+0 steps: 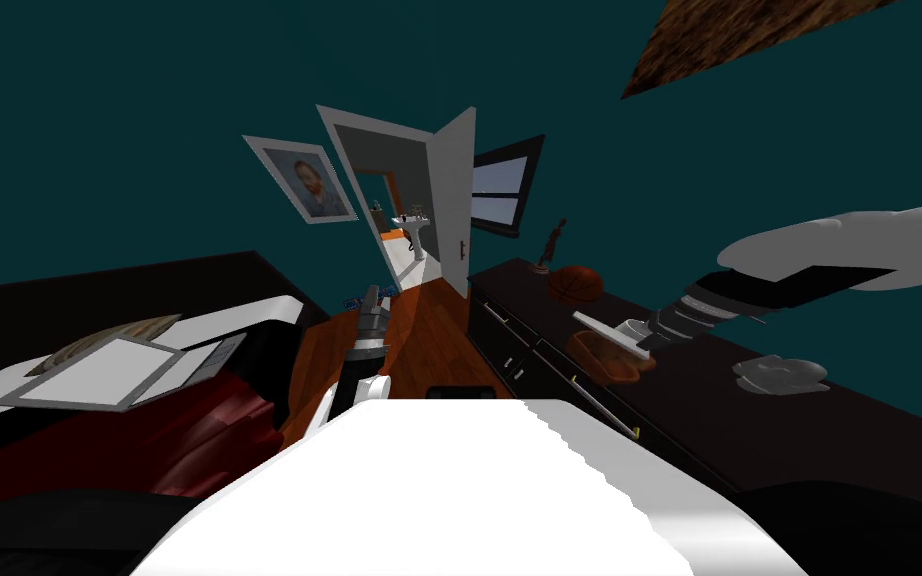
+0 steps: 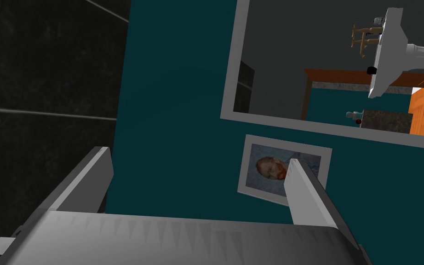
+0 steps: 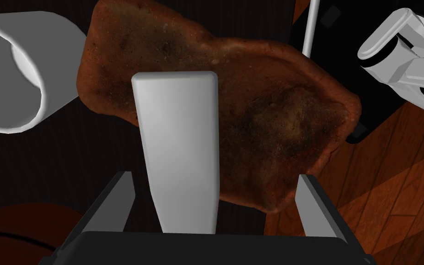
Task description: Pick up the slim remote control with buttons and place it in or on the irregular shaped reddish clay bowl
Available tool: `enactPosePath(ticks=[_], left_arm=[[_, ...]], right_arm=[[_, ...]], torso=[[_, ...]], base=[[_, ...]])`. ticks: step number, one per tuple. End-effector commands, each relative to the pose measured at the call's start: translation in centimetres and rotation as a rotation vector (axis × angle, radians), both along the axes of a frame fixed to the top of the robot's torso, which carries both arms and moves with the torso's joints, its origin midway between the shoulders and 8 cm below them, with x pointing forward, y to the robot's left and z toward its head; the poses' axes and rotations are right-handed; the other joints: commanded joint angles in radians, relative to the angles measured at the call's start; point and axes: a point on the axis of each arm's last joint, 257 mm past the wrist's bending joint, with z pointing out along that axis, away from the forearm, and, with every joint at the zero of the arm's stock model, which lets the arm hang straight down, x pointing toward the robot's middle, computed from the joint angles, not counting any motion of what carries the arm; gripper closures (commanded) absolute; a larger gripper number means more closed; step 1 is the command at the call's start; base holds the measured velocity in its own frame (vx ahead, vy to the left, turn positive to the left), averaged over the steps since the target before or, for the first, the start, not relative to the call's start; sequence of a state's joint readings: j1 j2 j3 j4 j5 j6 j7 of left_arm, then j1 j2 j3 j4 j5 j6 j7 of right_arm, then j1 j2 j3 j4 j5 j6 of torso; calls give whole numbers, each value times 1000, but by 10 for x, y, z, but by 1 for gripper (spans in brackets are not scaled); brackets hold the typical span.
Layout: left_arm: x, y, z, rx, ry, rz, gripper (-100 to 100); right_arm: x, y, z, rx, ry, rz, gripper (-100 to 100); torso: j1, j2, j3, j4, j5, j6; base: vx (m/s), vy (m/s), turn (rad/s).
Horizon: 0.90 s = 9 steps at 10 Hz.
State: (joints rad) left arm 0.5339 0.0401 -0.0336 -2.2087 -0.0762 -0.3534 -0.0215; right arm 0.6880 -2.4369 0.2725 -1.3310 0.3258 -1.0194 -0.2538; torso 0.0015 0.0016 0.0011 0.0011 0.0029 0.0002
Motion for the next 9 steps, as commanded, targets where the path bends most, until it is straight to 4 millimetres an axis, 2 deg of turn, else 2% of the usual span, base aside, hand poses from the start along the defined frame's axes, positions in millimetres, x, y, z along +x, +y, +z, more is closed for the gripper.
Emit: enactPosePath(ticks=[1, 3, 4, 5, 9], left_arm=[[0, 0, 0, 0, 0, 0, 0], [0, 0, 0, 0, 0, 0, 0], [0, 0, 0, 0, 0, 0, 0], [0, 0, 0, 0, 0, 0, 0], [0, 0, 0, 0, 0, 0, 0]], right_arm=[[9, 10, 13, 4, 3, 11, -100], [21, 25, 33, 6, 4, 28, -100], [18, 21, 27, 5, 3, 24, -100], [18, 22, 28, 6, 4, 23, 0], [18, 22, 28, 6, 4, 23, 0]], torso=[[0, 0, 0, 0, 0, 0], [-1, 0, 0, 0, 0, 0], [-1, 0, 0, 0, -1, 0], [0, 0, 0, 0, -1, 0], [2, -1, -1, 0, 0, 0]], base=[[-17, -53, -80], [-11, -59, -91], [-1, -27, -11], [0, 0, 0], [0, 0, 0]])
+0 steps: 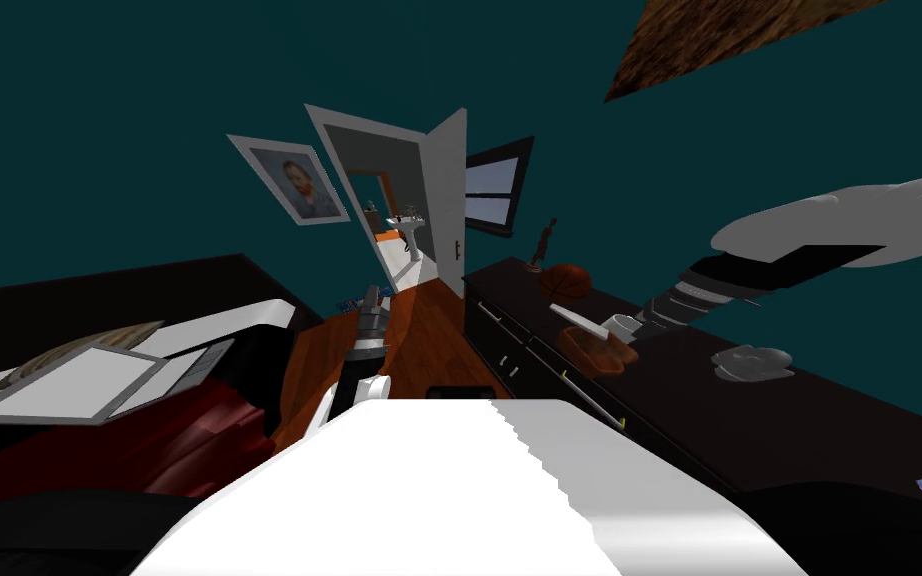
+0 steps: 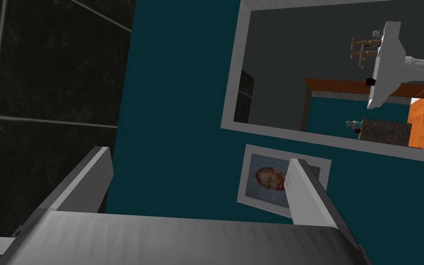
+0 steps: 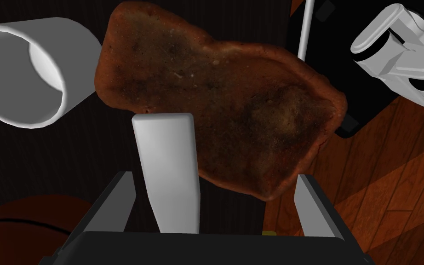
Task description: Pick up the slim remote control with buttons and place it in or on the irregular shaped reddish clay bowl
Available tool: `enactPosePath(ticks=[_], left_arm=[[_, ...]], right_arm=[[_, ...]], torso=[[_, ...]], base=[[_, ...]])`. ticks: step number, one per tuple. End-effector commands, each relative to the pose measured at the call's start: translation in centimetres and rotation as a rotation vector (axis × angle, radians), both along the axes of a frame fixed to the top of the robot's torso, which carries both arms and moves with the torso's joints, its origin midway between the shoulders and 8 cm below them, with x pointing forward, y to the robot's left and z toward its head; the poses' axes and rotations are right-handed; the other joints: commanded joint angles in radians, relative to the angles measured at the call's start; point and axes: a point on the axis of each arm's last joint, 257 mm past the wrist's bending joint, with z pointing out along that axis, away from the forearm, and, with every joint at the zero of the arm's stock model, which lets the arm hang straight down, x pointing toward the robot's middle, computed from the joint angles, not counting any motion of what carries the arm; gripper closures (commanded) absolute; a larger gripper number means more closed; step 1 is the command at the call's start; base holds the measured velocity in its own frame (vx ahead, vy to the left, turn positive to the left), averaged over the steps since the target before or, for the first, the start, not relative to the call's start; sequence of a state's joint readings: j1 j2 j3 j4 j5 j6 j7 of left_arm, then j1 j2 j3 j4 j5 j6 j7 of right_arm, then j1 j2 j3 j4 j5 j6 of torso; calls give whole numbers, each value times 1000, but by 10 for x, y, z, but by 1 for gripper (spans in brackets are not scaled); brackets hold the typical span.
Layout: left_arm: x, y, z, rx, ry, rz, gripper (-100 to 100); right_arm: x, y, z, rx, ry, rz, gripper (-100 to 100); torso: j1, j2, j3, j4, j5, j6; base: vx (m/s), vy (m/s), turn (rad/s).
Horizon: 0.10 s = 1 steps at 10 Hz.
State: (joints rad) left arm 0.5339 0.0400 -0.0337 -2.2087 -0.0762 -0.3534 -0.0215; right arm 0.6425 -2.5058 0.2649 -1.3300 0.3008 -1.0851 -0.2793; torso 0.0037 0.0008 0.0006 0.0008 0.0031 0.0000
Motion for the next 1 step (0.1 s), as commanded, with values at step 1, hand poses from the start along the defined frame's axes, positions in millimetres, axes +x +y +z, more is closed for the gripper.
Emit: enactPosePath(ticks=[1], left_arm=[[0, 0, 0, 0, 0, 0, 0]], right_arm=[[0, 0, 0, 0, 0, 0, 0]], torso=[[0, 0, 0, 0, 0, 0]], base=[[0, 0, 0]])
